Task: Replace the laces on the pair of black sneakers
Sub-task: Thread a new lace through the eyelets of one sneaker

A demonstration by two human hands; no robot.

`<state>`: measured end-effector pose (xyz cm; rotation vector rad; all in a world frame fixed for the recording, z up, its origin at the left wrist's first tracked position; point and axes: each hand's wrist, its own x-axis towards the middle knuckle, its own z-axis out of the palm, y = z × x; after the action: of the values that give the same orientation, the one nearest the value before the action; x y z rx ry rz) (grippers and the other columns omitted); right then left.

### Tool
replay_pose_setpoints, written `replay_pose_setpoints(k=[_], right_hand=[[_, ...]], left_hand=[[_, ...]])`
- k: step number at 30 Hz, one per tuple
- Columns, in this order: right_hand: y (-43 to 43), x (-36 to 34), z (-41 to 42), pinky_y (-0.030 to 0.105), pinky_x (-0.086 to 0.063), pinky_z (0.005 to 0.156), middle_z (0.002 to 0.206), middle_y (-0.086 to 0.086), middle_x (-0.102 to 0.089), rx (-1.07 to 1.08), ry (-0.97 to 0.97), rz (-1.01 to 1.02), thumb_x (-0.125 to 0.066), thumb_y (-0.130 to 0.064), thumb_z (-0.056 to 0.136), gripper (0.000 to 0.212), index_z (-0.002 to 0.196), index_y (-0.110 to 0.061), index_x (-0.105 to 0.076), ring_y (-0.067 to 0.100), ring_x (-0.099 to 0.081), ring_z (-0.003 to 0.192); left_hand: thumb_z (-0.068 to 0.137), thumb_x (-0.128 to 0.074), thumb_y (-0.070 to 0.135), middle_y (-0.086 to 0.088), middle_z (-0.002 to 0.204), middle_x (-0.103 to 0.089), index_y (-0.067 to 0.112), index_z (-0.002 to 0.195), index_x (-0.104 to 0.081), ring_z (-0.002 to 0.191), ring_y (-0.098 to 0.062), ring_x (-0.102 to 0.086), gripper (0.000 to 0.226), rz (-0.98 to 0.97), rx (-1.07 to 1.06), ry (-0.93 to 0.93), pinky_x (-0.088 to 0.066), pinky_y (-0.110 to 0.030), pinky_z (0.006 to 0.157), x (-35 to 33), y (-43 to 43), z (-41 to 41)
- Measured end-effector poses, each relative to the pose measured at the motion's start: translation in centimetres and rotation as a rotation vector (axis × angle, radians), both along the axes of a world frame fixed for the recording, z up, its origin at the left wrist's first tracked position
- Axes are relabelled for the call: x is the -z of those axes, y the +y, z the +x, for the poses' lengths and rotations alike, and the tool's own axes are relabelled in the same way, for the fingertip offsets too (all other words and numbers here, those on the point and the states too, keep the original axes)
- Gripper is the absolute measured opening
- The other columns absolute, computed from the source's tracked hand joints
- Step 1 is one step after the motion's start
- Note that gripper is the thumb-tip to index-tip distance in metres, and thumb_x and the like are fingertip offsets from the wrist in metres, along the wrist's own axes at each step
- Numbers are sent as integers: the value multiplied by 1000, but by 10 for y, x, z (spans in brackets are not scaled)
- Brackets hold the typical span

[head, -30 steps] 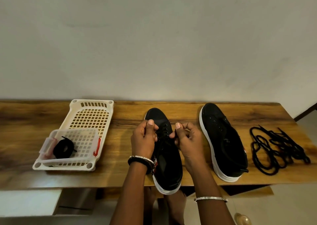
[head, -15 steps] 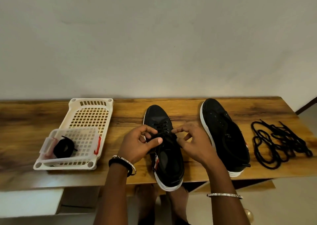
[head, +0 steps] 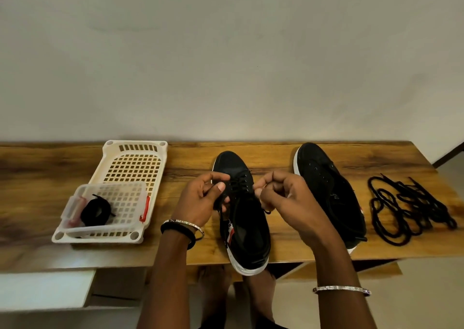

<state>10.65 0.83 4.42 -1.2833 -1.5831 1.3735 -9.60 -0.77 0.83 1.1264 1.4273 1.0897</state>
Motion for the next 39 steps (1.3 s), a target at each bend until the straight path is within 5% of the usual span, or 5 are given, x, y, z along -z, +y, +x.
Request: replay_pose_setpoints(k=[5,12,18,25,39], right_hand=[[-15,-9,3,34,-53,68,84,10,-77,-327,-209,-242,-62,-11,98,8,103,-5,-64,23,-68,72],[-34,-14,15,29,-59,63,74,9,-76,-67,-265,-168,-64,-17,98,12,103,-13,-54,24,-74,68],[-49,12,7,30,-49,67,82,-6,-67,457,-458,-18,-70,-40,92,21,94,-19,-65,12,-63,78],[-65,48,-35,33,-48,93,129,8,-65,333,-186,-299,-54,-37,103,40,136,-14,-56,26,-60,118],[-26,66,-101,41,-52,91,120,13,-68,404,-329,-170,-51,-32,103,36,129,-9,-60,34,-62,113]], left_hand=[[105,-42,37,-5,69,-66,17,112,-66,39,-9,-44,32,-278,58,35,-35,-21,40,-3,-6,-3],[102,-45,45,-8,71,-68,16,103,-66,37,-9,-44,36,-442,47,243,-33,-16,38,-12,-31,-6],[104,-38,44,-6,100,-66,12,110,-63,91,-24,-61,41,-319,-121,590,-44,-32,74,0,-58,11],[98,-57,35,-2,129,-62,21,138,-47,117,-21,-60,44,-312,-170,86,-49,-38,101,14,-87,60],[96,-61,31,2,120,-65,22,134,-58,112,-16,-62,39,-193,-286,160,-52,-32,95,26,-51,3]])
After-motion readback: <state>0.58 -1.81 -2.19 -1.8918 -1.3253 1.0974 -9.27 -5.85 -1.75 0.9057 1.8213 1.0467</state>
